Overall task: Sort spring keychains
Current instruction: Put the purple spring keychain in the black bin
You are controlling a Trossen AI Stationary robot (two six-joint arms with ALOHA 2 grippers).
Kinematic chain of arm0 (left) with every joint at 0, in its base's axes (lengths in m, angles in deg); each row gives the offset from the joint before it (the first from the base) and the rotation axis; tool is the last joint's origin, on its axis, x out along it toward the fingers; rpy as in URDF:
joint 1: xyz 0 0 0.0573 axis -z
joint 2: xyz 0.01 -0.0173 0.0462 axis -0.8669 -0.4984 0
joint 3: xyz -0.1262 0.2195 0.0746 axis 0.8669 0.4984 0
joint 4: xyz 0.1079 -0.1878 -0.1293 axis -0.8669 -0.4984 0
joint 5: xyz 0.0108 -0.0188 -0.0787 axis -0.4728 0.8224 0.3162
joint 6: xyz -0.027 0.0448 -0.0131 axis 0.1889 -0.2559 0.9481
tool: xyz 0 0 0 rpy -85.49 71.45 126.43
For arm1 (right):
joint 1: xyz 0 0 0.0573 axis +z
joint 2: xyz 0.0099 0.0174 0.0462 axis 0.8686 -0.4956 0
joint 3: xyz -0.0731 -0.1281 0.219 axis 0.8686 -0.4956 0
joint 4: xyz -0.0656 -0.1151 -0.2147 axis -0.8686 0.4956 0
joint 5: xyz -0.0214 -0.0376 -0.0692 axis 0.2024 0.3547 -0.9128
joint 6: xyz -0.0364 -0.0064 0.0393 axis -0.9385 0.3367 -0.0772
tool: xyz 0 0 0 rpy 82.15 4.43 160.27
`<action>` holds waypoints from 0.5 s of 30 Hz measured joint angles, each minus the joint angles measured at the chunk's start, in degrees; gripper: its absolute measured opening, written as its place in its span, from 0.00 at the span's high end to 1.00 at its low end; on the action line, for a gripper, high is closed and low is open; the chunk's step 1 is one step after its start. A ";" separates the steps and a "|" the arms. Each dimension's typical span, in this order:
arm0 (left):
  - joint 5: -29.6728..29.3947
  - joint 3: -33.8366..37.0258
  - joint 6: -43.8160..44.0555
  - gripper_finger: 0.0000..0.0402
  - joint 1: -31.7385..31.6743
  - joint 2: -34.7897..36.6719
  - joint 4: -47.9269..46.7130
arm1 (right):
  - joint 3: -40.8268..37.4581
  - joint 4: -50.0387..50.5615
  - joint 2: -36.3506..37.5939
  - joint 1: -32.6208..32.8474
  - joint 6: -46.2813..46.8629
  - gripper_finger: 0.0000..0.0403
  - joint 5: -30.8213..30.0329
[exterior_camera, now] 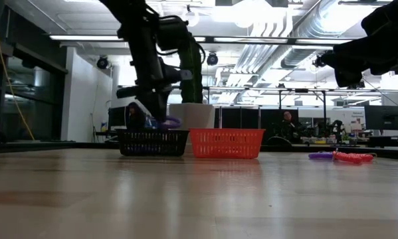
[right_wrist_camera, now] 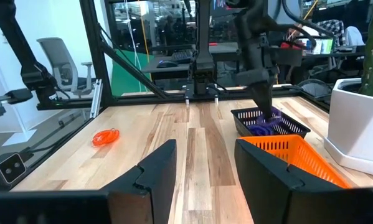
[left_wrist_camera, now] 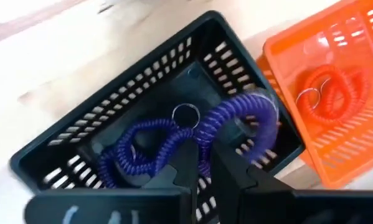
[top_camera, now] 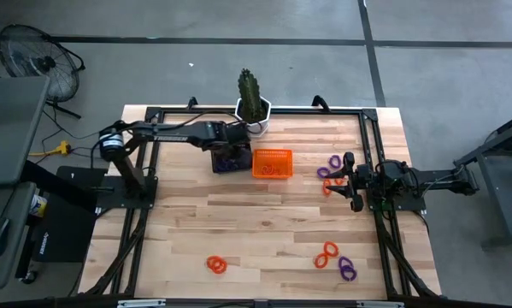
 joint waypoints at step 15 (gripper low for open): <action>-0.90 -2.07 -0.41 0.79 -0.03 -3.43 -3.89 | 0.00 0.00 -0.02 -0.02 0.00 0.61 0.00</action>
